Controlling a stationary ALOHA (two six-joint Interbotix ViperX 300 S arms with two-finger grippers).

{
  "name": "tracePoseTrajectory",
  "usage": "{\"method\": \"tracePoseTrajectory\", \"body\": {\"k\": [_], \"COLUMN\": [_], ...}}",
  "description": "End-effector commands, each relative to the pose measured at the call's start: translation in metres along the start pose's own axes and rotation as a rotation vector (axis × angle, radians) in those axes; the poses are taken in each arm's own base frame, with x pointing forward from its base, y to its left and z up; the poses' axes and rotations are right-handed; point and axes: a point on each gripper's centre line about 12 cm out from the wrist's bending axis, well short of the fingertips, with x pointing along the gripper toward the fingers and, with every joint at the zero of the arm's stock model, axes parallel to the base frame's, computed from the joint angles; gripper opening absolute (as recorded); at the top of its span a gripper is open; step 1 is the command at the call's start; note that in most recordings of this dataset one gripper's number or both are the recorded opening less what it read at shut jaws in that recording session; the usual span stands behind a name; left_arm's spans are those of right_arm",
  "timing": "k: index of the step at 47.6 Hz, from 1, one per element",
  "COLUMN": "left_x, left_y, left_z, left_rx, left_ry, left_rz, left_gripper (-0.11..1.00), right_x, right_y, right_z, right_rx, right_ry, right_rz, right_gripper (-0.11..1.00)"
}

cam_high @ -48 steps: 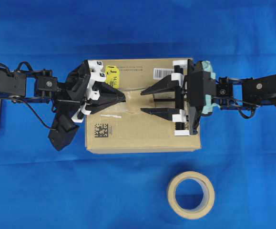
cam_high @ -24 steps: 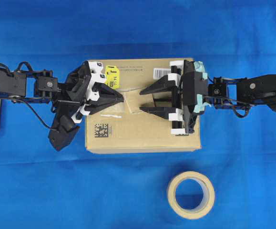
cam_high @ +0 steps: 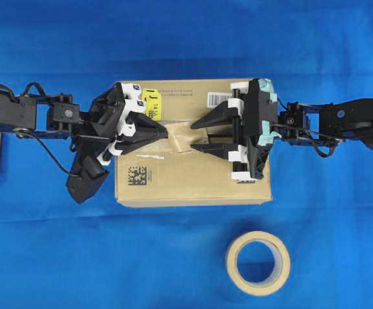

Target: Apply tape along the seams of the closed cardboard box to seal it securely.

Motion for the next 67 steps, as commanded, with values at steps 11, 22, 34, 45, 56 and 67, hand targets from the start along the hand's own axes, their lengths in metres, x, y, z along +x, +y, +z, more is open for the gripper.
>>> {"method": "tracePoseTrajectory", "body": {"k": [11, 22, 34, 45, 56, 67], "left_x": [0.000, -0.003, -0.017, -0.019, -0.021, -0.021], "left_y": [0.010, 0.009, 0.009, 0.027, 0.038, 0.039], "left_z": [0.002, -0.002, -0.002, 0.008, 0.011, 0.012], "left_rx": [-0.013, -0.025, -0.030, -0.175, -0.539, -0.760], "left_ry": [0.020, 0.048, 0.037, -0.049, -0.132, -0.160], "left_rz": [-0.048, -0.098, -0.066, 0.120, 0.200, 0.192], "left_gripper": [0.14, 0.57, 0.55, 0.55, 0.55, 0.55], "right_x": [-0.001, -0.001, -0.002, -0.005, -0.018, -0.039], "right_y": [-0.001, -0.002, -0.001, 0.000, 0.005, 0.007], "right_z": [0.010, 0.010, 0.009, 0.013, 0.032, 0.063], "right_rx": [0.020, 0.026, 0.033, 0.030, 0.030, 0.029], "right_ry": [-0.026, -0.022, -0.017, -0.030, -0.089, -0.189], "right_rz": [-0.007, -0.010, -0.010, -0.006, 0.010, 0.020], "right_gripper": [0.48, 0.48, 0.48, 0.47, 0.49, 0.55]}}
